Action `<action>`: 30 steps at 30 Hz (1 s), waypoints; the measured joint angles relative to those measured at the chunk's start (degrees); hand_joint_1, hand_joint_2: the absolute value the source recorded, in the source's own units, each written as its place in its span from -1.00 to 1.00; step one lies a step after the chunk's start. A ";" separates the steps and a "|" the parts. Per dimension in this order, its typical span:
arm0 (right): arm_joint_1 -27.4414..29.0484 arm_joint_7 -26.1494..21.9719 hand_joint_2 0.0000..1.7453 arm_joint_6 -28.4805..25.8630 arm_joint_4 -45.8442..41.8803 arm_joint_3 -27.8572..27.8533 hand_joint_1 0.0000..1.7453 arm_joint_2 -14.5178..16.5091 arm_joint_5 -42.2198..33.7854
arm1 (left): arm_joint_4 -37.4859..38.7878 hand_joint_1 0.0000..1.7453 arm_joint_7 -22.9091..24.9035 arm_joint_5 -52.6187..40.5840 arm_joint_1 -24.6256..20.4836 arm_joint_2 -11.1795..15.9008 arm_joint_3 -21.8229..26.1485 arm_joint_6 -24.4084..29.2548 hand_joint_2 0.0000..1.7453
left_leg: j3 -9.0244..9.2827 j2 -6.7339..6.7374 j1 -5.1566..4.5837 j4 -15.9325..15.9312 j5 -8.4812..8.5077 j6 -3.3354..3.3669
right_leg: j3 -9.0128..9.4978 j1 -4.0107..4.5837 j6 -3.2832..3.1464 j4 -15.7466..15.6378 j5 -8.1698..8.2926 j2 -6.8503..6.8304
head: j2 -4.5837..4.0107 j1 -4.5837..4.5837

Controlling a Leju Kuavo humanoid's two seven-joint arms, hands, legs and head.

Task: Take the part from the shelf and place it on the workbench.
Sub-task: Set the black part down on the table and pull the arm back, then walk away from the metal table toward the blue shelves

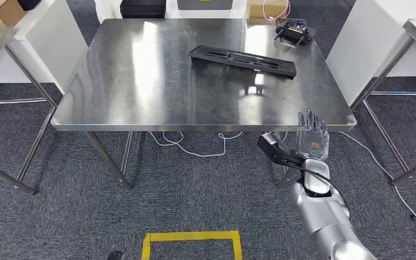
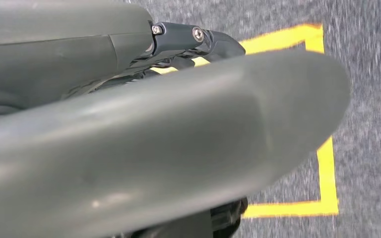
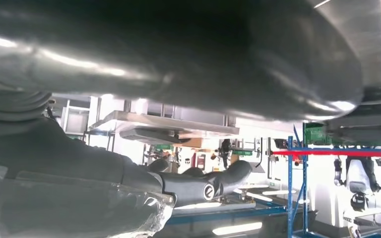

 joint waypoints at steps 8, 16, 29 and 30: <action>1.55 -0.01 -1.00 -0.16 -0.18 -0.15 -1.00 0.46 0.33 | -0.01 -1.00 0.03 -0.42 -0.02 0.08 0.00 0.01 -1.00 | -0.42 0.07 0.81 10.43 -7.50 -1.50 | -2.46 -0.34 -0.71 0.26 2.37 -0.17 | 0.00 -0.17; 3.07 -0.17 -1.00 -1.92 0.10 -0.68 -1.00 1.29 0.00 | -0.01 -1.00 0.14 -0.61 -0.41 0.14 0.01 0.04 -1.00 | 4.77 0.18 0.29 -0.74 -3.62 1.70 | -4.88 0.25 1.29 2.44 2.07 -0.09 | 0.00 -0.02; 11.33 -0.87 -1.00 -8.71 10.79 -6.56 -1.00 2.49 -2.94 | -0.04 -1.00 0.26 -1.83 -0.63 0.07 0.04 -0.15 -1.00 | 1.04 0.11 0.07 -0.96 0.47 0.29 | 0.33 0.24 0.83 -0.15 -0.95 0.14 | 0.00 0.20; 12.10 -0.86 -1.00 -9.51 12.51 -7.37 -1.00 2.57 -3.29 | -0.03 -1.00 0.31 -1.96 -0.61 0.07 0.04 -0.16 -1.00 | 0.83 0.06 0.27 -0.81 0.36 -0.08 | 0.35 0.14 0.36 -0.19 -0.60 0.05 | 0.00 0.18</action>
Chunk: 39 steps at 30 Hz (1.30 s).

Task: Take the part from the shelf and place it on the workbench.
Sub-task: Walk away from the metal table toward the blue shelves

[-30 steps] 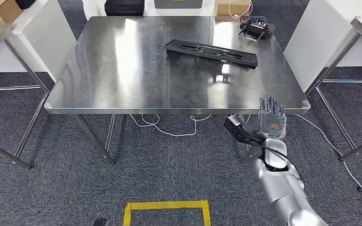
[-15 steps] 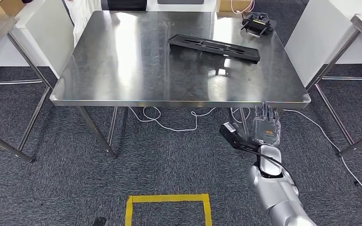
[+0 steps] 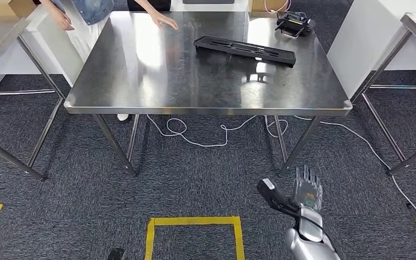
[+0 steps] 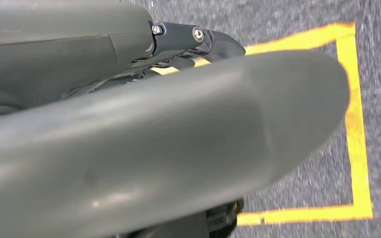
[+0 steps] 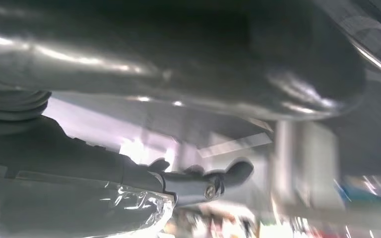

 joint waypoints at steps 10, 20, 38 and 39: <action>7.04 -0.49 0.00 -2.55 6.47 -10.84 -1.00 -0.15 -2.63 | -0.01 -1.00 0.43 -0.89 0.40 0.01 0.02 0.56 -1.00 | 2.93 -0.03 0.24 6.08 -7.40 -0.38 | -2.29 0.09 -1.36 0.32 2.52 -0.22 | 0.00 -0.37; 12.44 -13.48 1.00 7.64 16.95 -33.47 -1.00 1.65 -31.16 | -0.03 -1.00 -0.35 -2.38 0.51 0.11 0.04 1.20 -1.00 | 4.34 0.36 -0.15 -1.07 -3.51 3.04 | -8.40 0.11 -0.36 13.04 -4.53 -0.10 | 0.00 0.20; 16.89 -0.30 0.50 24.68 22.49 -40.09 -1.00 4.21 -22.69 | -0.03 -1.00 -0.25 -6.55 0.18 0.31 -0.46 1.59 -1.00 | -0.38 0.24 0.38 15.12 -13.59 -0.59 | -2.86 0.22 -1.83 0.20 3.00 -0.18 | 0.00 -0.22; 16.96 0.02 0.00 25.29 22.58 -39.88 -1.00 4.44 -22.20 | -0.03 -1.00 -0.22 -6.62 0.00 0.35 -0.54 1.66 -1.00 | 2.51 0.24 0.31 11.90 -12.55 -0.23 | -3.51 0.39 -1.80 0.29 3.48 -0.14 | 0.00 -0.24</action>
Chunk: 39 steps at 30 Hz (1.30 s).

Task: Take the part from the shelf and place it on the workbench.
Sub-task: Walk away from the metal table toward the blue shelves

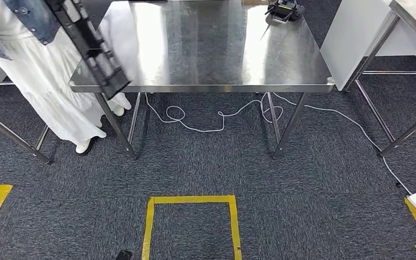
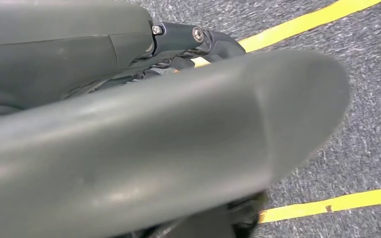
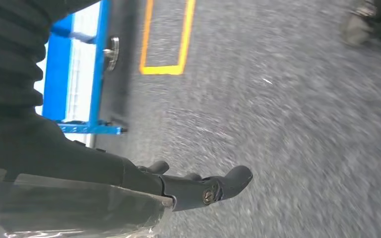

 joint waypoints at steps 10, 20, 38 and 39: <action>-0.16 3.27 -1.00 4.75 0.50 0.42 -1.00 0.53 0.26 | 0.04 -1.00 -1.34 0.66 -1.33 0.10 -0.08 -0.10 -1.00 | 5.23 0.71 -0.79 -14.96 7.20 3.30 | -4.53 0.20 1.30 5.28 -2.68 0.11 | -0.01 0.21; -0.52 3.33 0.00 4.96 0.57 0.48 -1.00 0.25 0.28 | 0.02 -1.00 -1.44 0.69 -1.26 -0.28 -0.08 -0.14 -1.00 | -2.93 1.06 -1.12 -14.02 14.70 1.20 | 10.85 -1.51 4.02 -2.26 -7.08 0.45 | 0.00 0.48; 0.18 4.25 1.00 5.64 0.72 0.54 -1.00 -0.38 2.39 | 0.17 -1.00 -1.41 0.40 -0.03 -0.59 0.13 0.36 -1.00 | 4.63 -0.35 -1.22 -11.07 4.53 2.16 | -0.61 -0.56 4.14 2.15 -1.34 -0.28 | 0.00 -0.44; 0.25 4.38 1.00 5.74 0.74 0.54 -1.00 -0.49 2.45 | 0.18 -1.00 -1.31 0.23 -0.06 -0.72 0.14 0.39 -1.00 | 3.98 -0.20 -1.31 -11.18 5.11 2.77 | -1.27 -0.51 4.07 3.22 -2.48 -0.22 | 0.00 -0.30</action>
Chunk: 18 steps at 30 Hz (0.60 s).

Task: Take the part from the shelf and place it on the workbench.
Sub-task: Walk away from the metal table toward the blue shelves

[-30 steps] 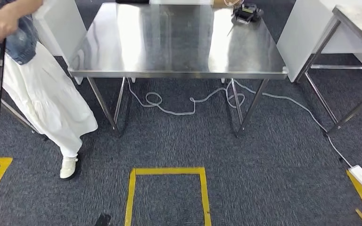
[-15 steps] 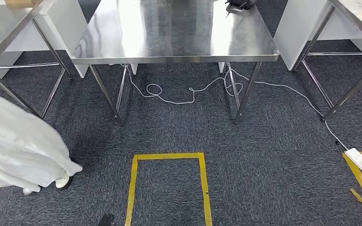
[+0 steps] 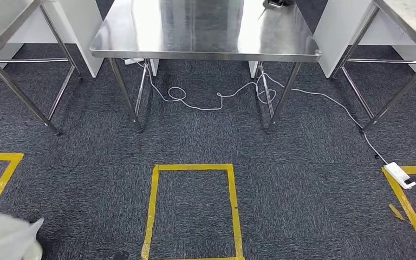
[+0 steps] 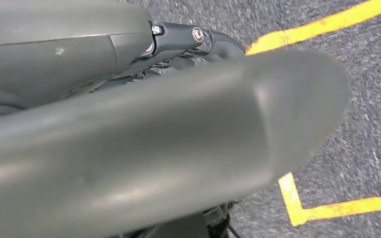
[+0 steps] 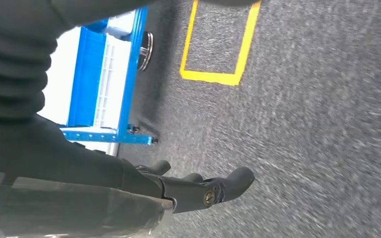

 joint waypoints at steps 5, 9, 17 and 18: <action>0.06 0.46 1.00 0.11 0.02 0.00 -1.00 -0.17 0.04 | 0.02 -1.00 0.48 -0.47 -0.14 -0.36 0.03 0.40 -1.00 | -4.06 0.53 -1.06 -0.05 3.27 1.48 | -2.94 0.23 -0.80 14.26 -8.74 0.12 | 0.00 0.43; -0.07 0.50 1.00 0.10 -0.01 0.00 -1.00 -0.37 0.18 | 0.02 -1.00 0.49 -0.47 -0.17 -0.56 0.03 0.45 -1.00 | -6.67 0.63 -2.16 -0.02 5.87 1.88 | 5.65 1.96 -1.48 5.69 -4.59 0.16 | 0.00 0.36; -0.40 0.50 1.00 0.14 -0.01 0.00 -1.00 -0.66 0.57 | 0.02 -1.00 0.40 -0.40 -0.09 -1.13 0.16 0.52 -1.00 | -8.67 0.26 -1.34 1.36 5.02 -0.61 | 10.44 1.78 -5.31 -7.20 -2.81 -0.51 | 0.00 0.60; -0.40 0.43 1.00 0.15 -0.01 0.00 -1.00 -0.68 0.77 | 0.03 -1.00 0.33 -0.29 -0.05 -1.11 0.19 0.52 -1.00 | -9.27 0.01 -0.95 4.09 1.72 -1.30 | 9.61 1.53 -5.37 -7.26 -1.98 -0.58 | 0.00 0.59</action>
